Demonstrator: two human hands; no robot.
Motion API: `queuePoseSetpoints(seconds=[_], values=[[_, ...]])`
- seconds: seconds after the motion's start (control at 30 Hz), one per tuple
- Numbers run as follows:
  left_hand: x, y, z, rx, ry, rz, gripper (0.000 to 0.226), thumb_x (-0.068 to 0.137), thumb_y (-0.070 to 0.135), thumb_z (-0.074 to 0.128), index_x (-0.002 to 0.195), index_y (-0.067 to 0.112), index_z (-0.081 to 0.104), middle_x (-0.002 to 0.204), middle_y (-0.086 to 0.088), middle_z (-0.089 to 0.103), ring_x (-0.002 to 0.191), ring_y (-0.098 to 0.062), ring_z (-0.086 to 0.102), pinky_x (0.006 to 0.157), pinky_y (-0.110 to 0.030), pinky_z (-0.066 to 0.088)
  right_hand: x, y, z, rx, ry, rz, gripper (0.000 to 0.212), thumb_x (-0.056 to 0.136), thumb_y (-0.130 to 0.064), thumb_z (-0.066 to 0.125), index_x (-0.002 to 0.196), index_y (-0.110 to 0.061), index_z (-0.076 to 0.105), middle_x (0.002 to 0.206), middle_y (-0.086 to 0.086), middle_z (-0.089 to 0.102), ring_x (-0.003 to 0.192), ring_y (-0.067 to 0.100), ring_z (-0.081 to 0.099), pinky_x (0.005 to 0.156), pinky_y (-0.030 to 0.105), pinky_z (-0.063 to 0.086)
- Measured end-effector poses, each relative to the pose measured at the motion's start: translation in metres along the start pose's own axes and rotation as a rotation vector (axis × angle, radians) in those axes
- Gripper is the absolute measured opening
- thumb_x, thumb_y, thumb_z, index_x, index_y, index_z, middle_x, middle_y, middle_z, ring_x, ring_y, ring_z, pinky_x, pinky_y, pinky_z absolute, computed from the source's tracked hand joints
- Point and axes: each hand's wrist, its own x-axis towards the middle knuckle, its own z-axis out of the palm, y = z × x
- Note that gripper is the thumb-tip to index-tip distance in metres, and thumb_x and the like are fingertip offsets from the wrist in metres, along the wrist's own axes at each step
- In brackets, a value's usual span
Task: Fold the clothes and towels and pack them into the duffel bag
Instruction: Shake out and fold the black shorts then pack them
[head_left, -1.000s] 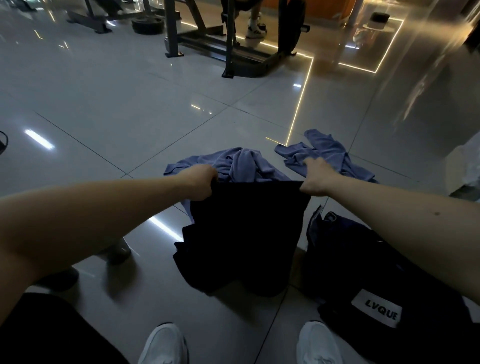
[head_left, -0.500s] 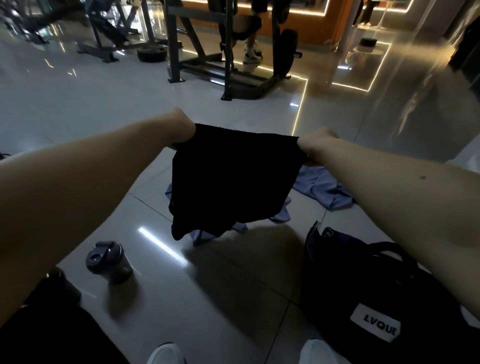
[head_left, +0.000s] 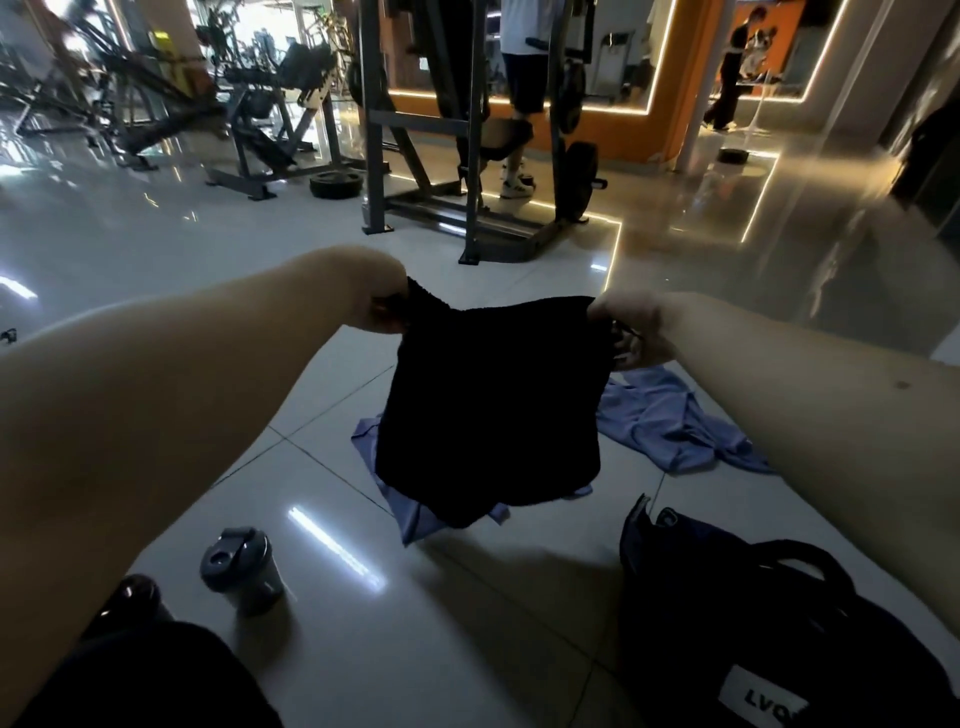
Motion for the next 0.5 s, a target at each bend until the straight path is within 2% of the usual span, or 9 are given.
queuePoseSetpoints(seconds=[0.03,0.1,0.17,0.2,0.3,0.33,0.37,0.43,0.5], values=[[0.000,-0.004,0.003,-0.071,-0.022,-0.023,0.008,0.098,0.004,0.054,0.100,0.001,0.061,0.080,-0.010,0.065,0.063,-0.015,0.068,0.051,-0.023,0.056,0.001,0.007,0.001,0.069,-0.026,0.004,0.034,0.094,-0.014,0.051,0.061,-0.017,0.046,0.049,0.001,0.041,0.039,0.014,0.044,0.056,0.027,0.048],[-0.003,-0.018,0.013,-0.150,-0.045,-0.060,0.013,0.098,0.002,0.052,0.086,0.003,0.056,0.070,-0.008,0.056,0.048,-0.014,0.060,0.046,-0.021,0.054,0.005,0.024,0.007,0.099,-0.067,-0.005,0.043,0.090,-0.014,0.051,0.048,-0.020,0.039,0.042,-0.002,0.030,0.029,0.012,0.029,0.039,0.018,0.033],[-0.001,-0.037,0.026,-0.105,-0.047,-0.067,0.013,0.094,0.000,0.054,0.082,0.004,0.054,0.075,-0.009,0.054,0.058,-0.015,0.058,0.052,-0.021,0.057,0.011,0.045,0.014,0.061,-0.115,-0.003,0.038,0.085,-0.013,0.052,0.052,-0.021,0.036,0.044,-0.003,0.028,0.031,0.011,0.024,0.038,0.018,0.024],[-0.001,-0.048,0.033,-0.038,-0.064,-0.073,0.011,0.092,-0.001,0.056,0.082,0.003,0.055,0.079,-0.011,0.055,0.065,-0.017,0.058,0.060,-0.023,0.059,0.013,0.057,0.018,0.043,-0.114,0.003,0.035,0.087,-0.012,0.052,0.057,-0.020,0.037,0.045,-0.003,0.031,0.033,0.010,0.027,0.038,0.019,0.028],[0.005,-0.072,0.053,0.096,-0.079,-0.060,0.020,0.099,0.001,0.051,0.079,0.004,0.054,0.079,-0.009,0.056,0.070,-0.020,0.057,0.086,-0.035,0.057,0.024,0.089,0.025,0.037,-0.130,0.034,0.026,0.085,-0.009,0.061,0.071,-0.021,0.042,0.058,-0.002,0.035,0.050,0.013,0.030,0.058,0.023,0.040],[0.004,-0.075,0.058,0.102,-0.039,-0.045,0.021,0.100,0.002,0.048,0.080,0.005,0.053,0.080,-0.010,0.058,0.070,-0.021,0.059,0.081,-0.034,0.059,0.025,0.097,0.027,0.025,-0.165,0.049,0.025,0.077,-0.008,0.066,0.076,-0.021,0.044,0.064,0.000,0.036,0.056,0.014,0.032,0.066,0.026,0.038],[0.003,-0.080,0.064,0.134,-0.016,-0.025,0.021,0.100,0.002,0.047,0.079,0.005,0.052,0.079,-0.010,0.058,0.068,-0.021,0.059,0.067,-0.027,0.058,0.029,0.103,0.026,0.018,-0.196,0.060,0.029,0.069,-0.007,0.070,0.083,-0.020,0.048,0.073,0.004,0.040,0.064,0.016,0.038,0.072,0.030,0.037],[-0.001,-0.086,0.072,0.158,-0.071,-0.064,0.026,0.097,0.004,0.049,0.072,0.008,0.047,0.073,-0.010,0.051,0.063,-0.019,0.049,0.050,-0.014,0.043,0.029,0.111,0.028,0.058,-0.185,0.086,0.037,0.067,-0.001,0.068,0.098,-0.014,0.055,0.091,0.010,0.048,0.084,0.024,0.050,0.083,0.034,0.044],[0.001,-0.100,0.079,0.203,-0.134,-0.145,0.028,0.097,0.006,0.050,0.070,0.009,0.045,0.074,-0.011,0.047,0.068,-0.019,0.045,0.058,-0.018,0.041,0.028,0.112,0.026,0.151,-0.126,0.071,0.028,0.079,0.002,0.063,0.105,-0.008,0.059,0.088,0.012,0.058,0.087,0.025,0.059,0.093,0.037,0.050]])
